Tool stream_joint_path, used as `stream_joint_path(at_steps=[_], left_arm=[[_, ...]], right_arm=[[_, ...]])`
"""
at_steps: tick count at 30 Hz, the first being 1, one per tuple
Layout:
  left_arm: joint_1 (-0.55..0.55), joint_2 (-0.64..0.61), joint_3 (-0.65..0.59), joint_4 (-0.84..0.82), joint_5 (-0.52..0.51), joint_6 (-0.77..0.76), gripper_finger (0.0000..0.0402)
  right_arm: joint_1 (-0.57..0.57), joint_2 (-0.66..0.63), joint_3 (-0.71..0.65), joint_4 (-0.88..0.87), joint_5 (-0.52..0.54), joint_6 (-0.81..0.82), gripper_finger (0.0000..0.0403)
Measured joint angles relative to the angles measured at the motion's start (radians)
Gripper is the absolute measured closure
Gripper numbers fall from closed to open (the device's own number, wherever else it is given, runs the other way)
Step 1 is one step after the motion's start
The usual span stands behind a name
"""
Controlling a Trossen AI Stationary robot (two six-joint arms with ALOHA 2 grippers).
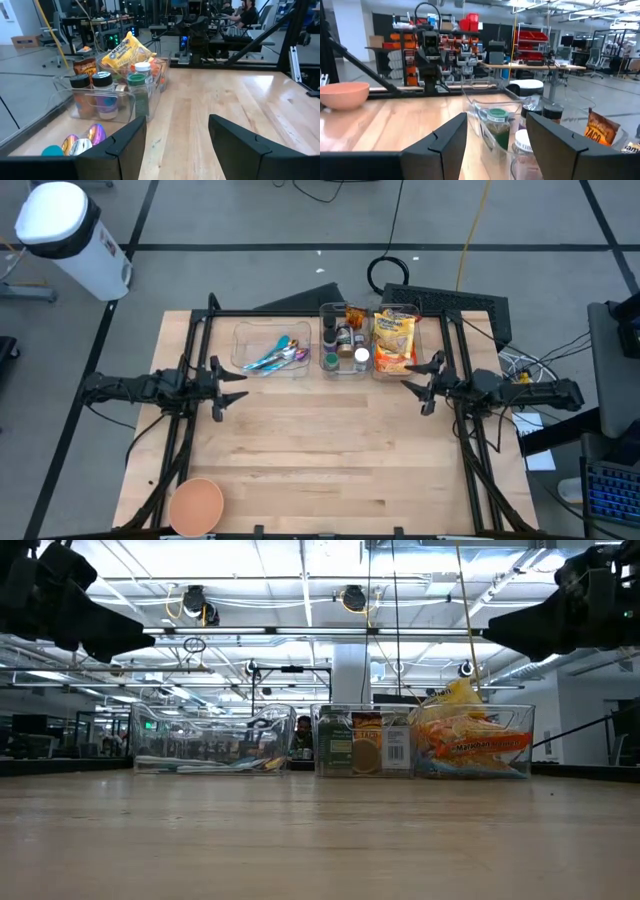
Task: Pick & Place Food Item
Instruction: Return to Home Position
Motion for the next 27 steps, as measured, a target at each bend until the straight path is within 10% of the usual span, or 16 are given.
stream_joint_path(at_steps=[27], left_arm=[[0.000, 0.000, 0.001, -0.001, -0.004, 0.053, 0.0178]], right_arm=[[0.000, 0.007, -0.001, 0.001, 0.001, -0.002, 0.0204]])
